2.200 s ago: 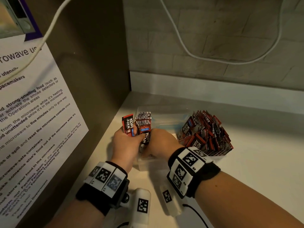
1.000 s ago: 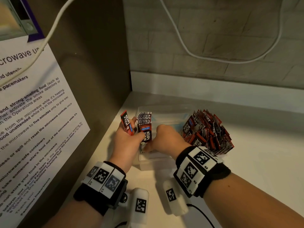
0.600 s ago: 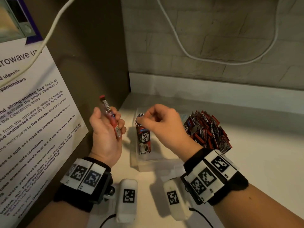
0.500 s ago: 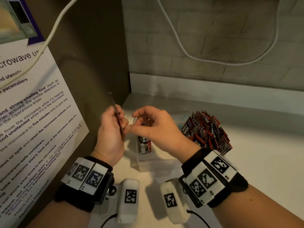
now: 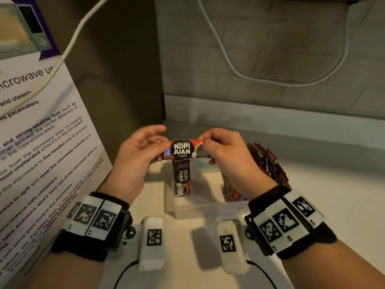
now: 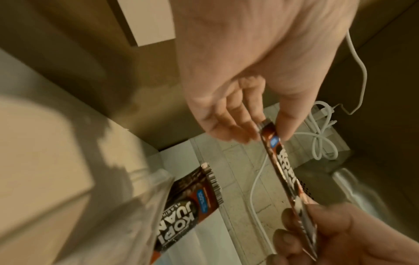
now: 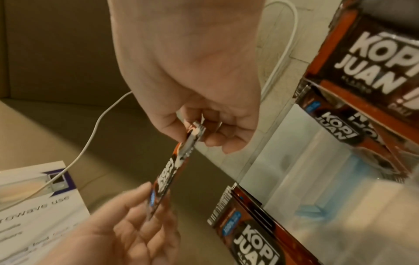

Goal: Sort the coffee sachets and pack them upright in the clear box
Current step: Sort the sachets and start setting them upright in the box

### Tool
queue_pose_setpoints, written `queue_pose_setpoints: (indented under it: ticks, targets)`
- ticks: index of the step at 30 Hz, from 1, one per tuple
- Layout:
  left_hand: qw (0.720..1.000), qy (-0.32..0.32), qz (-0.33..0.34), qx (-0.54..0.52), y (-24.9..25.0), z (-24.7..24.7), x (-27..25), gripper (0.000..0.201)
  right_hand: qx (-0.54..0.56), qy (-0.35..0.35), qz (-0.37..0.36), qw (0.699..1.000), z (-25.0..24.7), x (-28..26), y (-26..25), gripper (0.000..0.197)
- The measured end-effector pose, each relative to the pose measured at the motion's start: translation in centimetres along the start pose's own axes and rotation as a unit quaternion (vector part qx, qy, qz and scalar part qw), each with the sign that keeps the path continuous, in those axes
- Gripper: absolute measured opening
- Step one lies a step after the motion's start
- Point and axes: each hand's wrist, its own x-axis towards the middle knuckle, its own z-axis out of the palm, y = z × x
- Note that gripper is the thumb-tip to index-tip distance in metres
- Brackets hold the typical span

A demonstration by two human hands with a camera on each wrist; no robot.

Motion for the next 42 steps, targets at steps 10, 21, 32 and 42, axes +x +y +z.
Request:
queue_pose_setpoints:
  ticks: [10,21,32,42]
  targets:
    - [0.998,0.009,0.038,0.053,-1.0,1.1,-0.3,0.020,-0.245,-0.103,0.031,0.964,-0.3,-0.3,1.4,0.017]
    - [0.964,-0.026,-0.188,0.187,-7.3,1.1,-1.7,0.090,-0.361,-0.099,0.100,0.922,2.2,0.6,5.7,0.030]
    - [0.963,-0.026,-0.212,0.166,-6.9,2.5,-1.8,0.045,-0.420,-0.150,0.096,0.890,4.5,0.9,6.8,0.053]
    - [0.960,-0.021,-0.221,0.173,-6.7,2.4,-0.9,0.052,-0.441,-0.172,0.076,0.877,5.0,1.1,7.3,0.051]
